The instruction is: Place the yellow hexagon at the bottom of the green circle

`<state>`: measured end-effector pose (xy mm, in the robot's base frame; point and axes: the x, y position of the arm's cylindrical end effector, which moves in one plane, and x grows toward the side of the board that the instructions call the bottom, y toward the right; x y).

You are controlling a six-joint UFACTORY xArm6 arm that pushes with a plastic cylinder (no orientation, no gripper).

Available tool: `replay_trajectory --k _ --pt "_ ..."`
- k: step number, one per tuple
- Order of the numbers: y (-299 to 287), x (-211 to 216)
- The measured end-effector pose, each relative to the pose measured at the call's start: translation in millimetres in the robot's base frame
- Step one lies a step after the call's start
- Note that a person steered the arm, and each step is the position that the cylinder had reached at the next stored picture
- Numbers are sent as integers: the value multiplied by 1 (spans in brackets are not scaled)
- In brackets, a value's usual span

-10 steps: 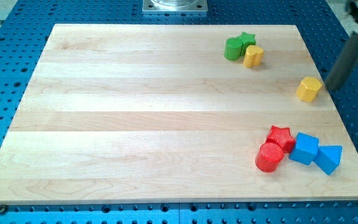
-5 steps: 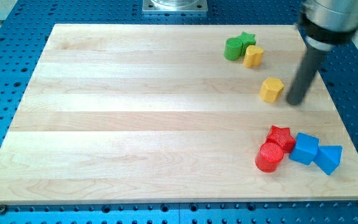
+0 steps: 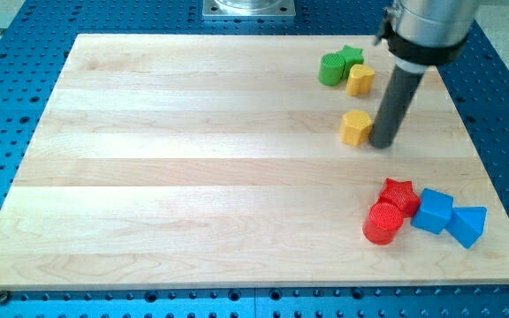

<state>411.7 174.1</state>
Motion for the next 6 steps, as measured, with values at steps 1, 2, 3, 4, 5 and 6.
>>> replay_trajectory --k 1,2,3,4,5,6 --pt "-5 3" --pt "-18 51" --pt "-38 23" --pt "-45 -29" --pt "-54 -39" --pt "-85 -40"
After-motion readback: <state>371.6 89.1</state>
